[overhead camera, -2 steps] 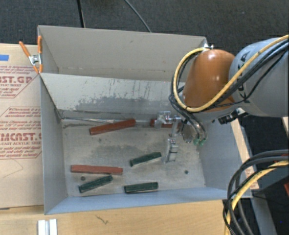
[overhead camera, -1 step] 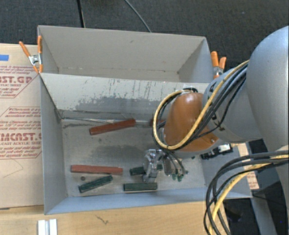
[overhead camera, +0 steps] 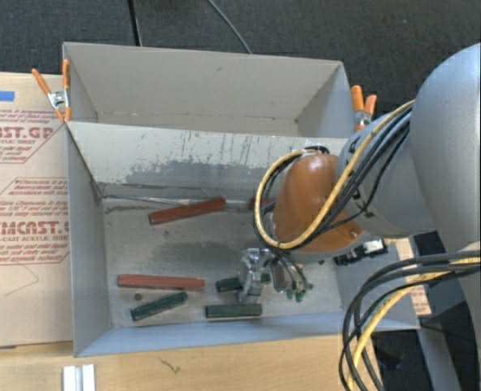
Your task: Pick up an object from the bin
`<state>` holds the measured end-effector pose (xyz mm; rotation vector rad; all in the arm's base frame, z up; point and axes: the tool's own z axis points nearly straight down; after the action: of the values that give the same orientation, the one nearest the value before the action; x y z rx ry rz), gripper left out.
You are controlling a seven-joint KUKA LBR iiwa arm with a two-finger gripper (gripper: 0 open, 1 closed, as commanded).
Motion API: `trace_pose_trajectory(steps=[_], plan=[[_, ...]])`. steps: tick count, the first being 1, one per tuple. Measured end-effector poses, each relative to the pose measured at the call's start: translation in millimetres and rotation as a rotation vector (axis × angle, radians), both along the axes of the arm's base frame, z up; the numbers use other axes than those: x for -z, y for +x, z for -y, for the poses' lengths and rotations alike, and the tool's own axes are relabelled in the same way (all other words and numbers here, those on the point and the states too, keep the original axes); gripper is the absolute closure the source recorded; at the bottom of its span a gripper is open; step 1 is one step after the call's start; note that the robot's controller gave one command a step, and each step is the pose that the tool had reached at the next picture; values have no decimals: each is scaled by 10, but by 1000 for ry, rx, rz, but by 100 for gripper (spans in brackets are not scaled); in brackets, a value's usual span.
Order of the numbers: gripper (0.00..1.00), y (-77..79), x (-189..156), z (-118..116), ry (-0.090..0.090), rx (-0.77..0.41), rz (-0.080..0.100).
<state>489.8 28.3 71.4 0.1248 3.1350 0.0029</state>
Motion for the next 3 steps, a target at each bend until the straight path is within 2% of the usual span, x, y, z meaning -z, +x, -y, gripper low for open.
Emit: trace_pose_trajectory(steps=[1, 2, 3], plan=[[100, 107, 3, -146, -6, -178, -4], [100, 210, -41, -472, -3, -351, -2], [100, 375, -113, -530, 0, -114, -5]])
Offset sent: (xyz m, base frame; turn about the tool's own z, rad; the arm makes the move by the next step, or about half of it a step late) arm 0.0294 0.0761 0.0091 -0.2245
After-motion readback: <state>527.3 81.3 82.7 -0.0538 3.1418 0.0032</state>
